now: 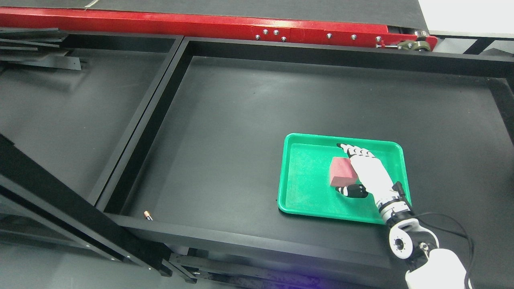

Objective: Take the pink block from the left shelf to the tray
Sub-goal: 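Close the right hand fingers around the pink block, then lift the pink block off the green tray with the right hand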

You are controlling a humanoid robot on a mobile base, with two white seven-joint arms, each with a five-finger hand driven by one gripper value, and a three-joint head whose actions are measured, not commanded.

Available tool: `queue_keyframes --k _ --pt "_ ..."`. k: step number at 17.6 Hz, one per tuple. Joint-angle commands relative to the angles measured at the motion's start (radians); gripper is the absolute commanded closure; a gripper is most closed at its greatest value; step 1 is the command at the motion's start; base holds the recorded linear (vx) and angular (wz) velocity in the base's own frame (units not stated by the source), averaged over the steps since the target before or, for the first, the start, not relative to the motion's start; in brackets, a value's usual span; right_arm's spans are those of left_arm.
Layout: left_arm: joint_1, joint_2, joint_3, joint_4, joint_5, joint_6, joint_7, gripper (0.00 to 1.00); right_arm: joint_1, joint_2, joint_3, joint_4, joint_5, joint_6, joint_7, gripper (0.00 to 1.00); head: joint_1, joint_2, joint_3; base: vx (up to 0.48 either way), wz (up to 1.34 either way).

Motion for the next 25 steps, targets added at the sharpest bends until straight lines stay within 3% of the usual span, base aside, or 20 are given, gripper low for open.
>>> queue_keyframes --k 1,5,8,15,17,18,22,25 --pt "-0.031 0.017 0.000 -0.017 0.000 -0.001 0.001 0.00 0.000 -0.007 0.009 0.035 -0.001 0.003 0.004 0.01 0.0000 0.000 0.000 0.025 0.00" --pt "-0.029 0.017 0.000 -0.017 0.000 -0.001 0.001 0.00 -0.001 -0.007 0.009 0.058 0.001 0.018 0.004 0.02 0.0000 0.000 0.000 0.016 0.00" --pt "-0.029 0.017 0.000 -0.017 0.000 -0.001 0.001 0.00 -0.003 -0.010 0.011 0.059 0.004 0.024 -0.001 0.13 0.0000 0.000 0.000 0.000 0.00" --pt "-0.029 0.017 0.000 -0.017 0.000 -0.001 0.001 0.00 -0.006 -0.011 0.025 0.061 0.007 0.019 -0.065 0.55 0.0000 0.000 0.000 0.000 0.00" --pt "-0.029 0.017 0.000 -0.017 0.000 -0.001 0.001 0.00 -0.006 -0.014 0.025 0.061 0.010 0.015 -0.086 0.77 0.0000 0.000 0.000 0.000 0.00" --pt "-0.031 0.017 0.000 -0.017 0.000 -0.001 0.001 0.00 -0.006 -0.022 0.025 0.060 0.012 0.010 -0.126 0.96 0.0000 0.000 0.000 0.000 0.00" --pt "-0.029 0.017 0.000 -0.017 0.000 -0.001 0.001 0.00 -0.001 -0.039 0.011 0.041 0.038 -0.016 -0.262 0.98 0.0000 0.000 0.000 0.000 0.00" --pt "-0.029 0.017 0.000 -0.017 0.000 -0.001 0.001 0.00 0.028 -0.039 -0.021 -0.018 0.032 -0.082 -0.498 0.96 0.0000 0.000 0.000 0.000 0.00"
